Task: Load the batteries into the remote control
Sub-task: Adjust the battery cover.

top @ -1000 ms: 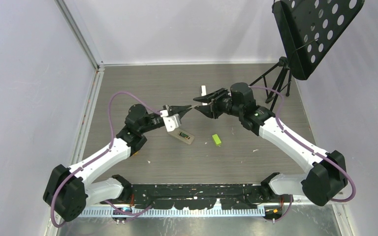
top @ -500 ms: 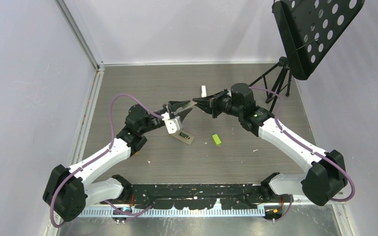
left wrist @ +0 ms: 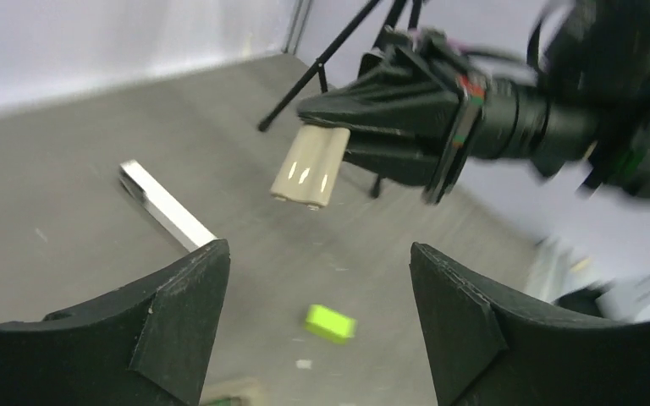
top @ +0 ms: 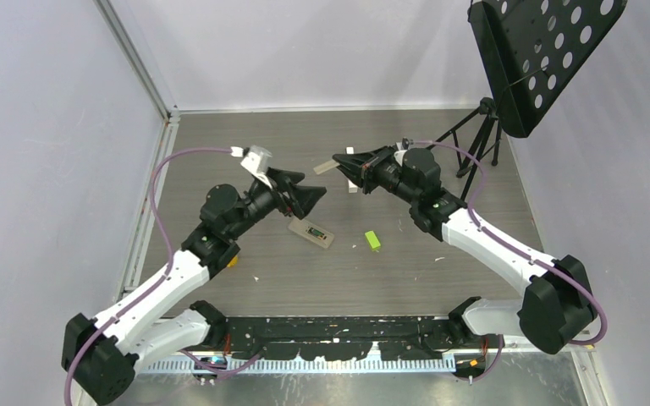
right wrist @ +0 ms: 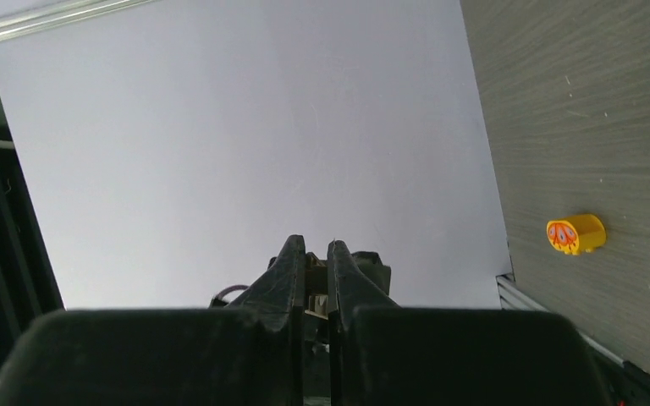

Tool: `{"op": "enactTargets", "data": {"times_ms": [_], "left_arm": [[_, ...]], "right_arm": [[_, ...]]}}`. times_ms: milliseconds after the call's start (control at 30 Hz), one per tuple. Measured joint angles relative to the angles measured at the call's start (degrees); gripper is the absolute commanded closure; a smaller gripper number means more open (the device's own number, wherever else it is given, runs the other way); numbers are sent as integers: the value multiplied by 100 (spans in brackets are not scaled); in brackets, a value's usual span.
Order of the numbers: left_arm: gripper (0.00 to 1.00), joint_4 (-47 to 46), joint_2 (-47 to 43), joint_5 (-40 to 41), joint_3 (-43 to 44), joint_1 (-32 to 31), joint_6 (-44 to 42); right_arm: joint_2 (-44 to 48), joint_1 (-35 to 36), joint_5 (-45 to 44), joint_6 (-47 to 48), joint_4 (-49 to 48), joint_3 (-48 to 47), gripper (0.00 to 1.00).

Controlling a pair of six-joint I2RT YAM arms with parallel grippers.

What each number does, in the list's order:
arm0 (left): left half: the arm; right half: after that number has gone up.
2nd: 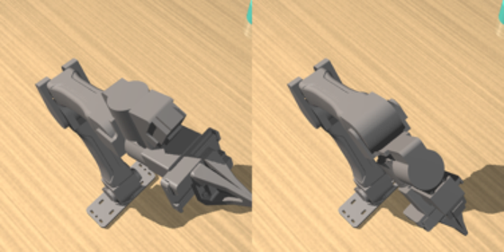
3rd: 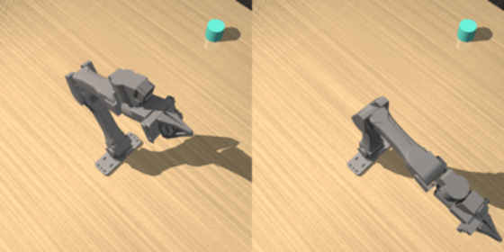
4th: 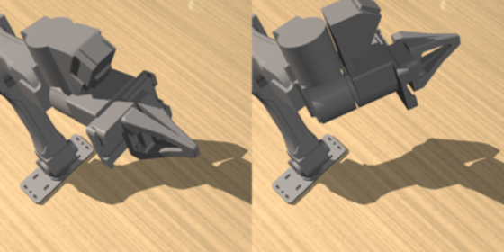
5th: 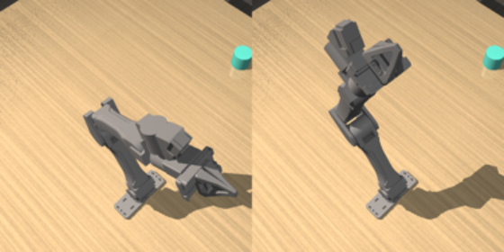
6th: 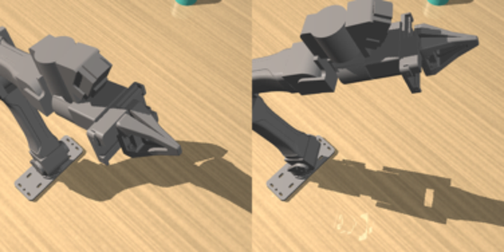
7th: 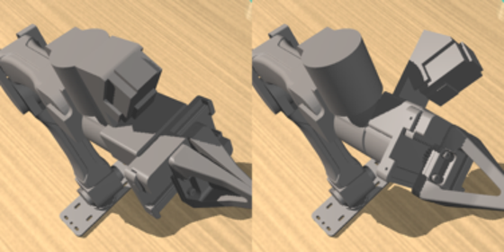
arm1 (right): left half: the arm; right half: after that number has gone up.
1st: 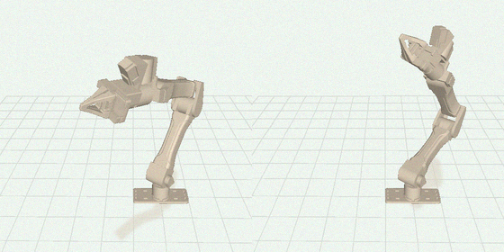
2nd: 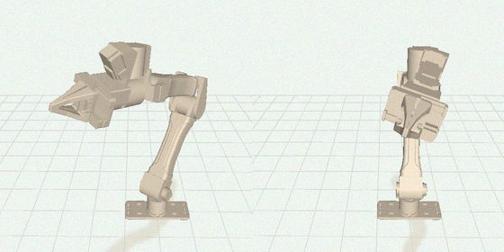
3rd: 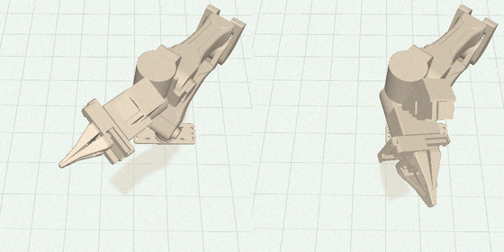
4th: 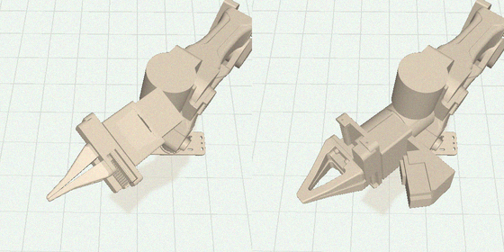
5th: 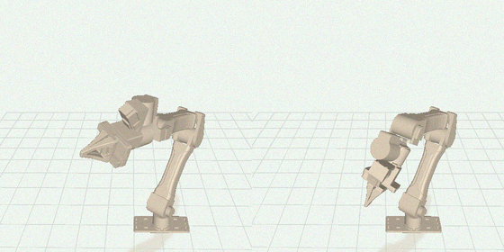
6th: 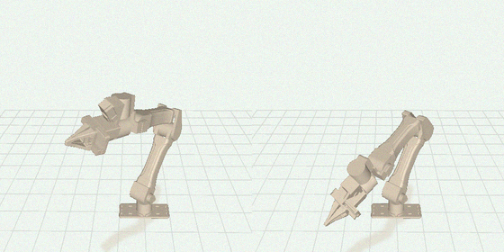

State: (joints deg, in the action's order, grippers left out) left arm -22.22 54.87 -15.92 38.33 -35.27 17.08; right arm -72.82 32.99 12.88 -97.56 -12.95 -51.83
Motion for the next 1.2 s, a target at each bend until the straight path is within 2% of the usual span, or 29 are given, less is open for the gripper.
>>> {"op": "enactTargets", "data": {"times_ms": [167,333,567,767,867,967,1133,1167,1200], "left_arm": [[23,839,-376,785,225,17,2820],[30,1014,-157,669,297,79,4393],[37,826,297,352,332,90,5547],[30,293,407,282,321,107,6026],[30,-57,522,232,306,127,6137],[46,-232,581,210,299,160,6218],[93,-468,643,181,273,234,6308],[99,-505,654,179,262,238,6360],[100,-557,664,175,245,240,6365]], "right_arm": [[7,0,-22,494,-667,175,100],[63,0,15,944,-1108,343,100],[28,0,319,1040,-1797,407,100],[-22,-11,466,1027,-2052,470,100],[-22,-9,503,1047,-2039,487,100],[-22,-7,520,1060,-2039,496,100],[-22,-7,573,1047,-2083,557,100],[-22,-7,579,1047,-2087,568,100],[-22,-7,581,1047,-2087,590,100]]}}
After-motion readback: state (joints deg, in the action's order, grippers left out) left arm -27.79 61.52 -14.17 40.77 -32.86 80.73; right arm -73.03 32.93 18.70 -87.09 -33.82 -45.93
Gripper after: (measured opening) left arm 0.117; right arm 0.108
